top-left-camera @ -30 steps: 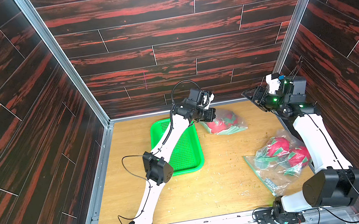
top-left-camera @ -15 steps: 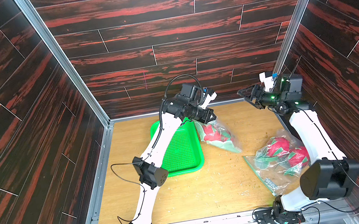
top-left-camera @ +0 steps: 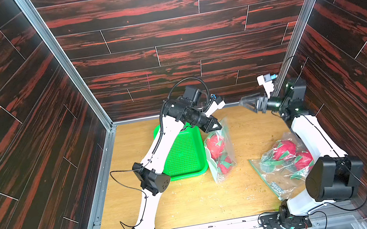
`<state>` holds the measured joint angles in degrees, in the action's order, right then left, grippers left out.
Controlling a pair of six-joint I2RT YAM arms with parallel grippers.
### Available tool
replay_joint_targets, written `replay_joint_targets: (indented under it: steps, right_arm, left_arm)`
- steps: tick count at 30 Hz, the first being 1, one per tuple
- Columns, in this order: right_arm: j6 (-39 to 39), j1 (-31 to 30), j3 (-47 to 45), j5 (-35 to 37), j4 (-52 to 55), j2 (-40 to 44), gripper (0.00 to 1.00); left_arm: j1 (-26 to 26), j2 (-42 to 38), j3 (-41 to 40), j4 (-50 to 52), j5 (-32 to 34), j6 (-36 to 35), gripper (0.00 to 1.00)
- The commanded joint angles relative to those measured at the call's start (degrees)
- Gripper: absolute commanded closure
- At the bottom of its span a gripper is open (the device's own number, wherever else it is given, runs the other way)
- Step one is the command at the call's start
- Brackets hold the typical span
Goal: Open the zip-top bag and take out the dragon fruit
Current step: Pick up the zipper food storage bag at the center of the board.
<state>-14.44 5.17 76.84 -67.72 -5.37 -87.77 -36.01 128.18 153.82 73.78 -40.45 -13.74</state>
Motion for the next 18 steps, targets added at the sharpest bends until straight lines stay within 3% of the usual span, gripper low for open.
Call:
replay_joint_targets:
  steps: [1, 3, 5, 7, 10, 18]
  right_arm:
    - [16.13, -0.73, -5.36, -9.65, -9.18, 2.32, 0.2]
    - [21.14, -1.52, -9.31, -10.84, -14.93, 3.42, 0.17]
    - [30.44, -2.75, -10.29, -10.25, -11.97, 3.66, 0.13]
    - [41.27, -4.51, -7.09, -8.74, -1.78, 2.76, 0.12]
    - [63.61, -8.56, 1.7, -5.17, 22.31, -0.48, 0.12]
    - [81.63, -15.75, 11.22, -0.79, 39.87, -7.06, 0.12]
  left_arm:
    - [-0.03, -7.27, 0.9, 3.39, -2.59, -6.64, 1.0]
    - [0.01, -8.08, 0.41, 5.28, -1.49, -9.03, 1.0]
    - [0.0, -8.97, -0.63, 6.75, -1.28, -11.81, 1.0]
    - [0.01, -10.06, -2.23, 7.1, -0.44, -13.58, 1.0]
    - [0.01, -11.38, -4.32, 7.42, 0.33, -16.94, 1.0]
    - [-0.01, -13.04, -5.88, 9.03, 0.33, -23.41, 1.0]
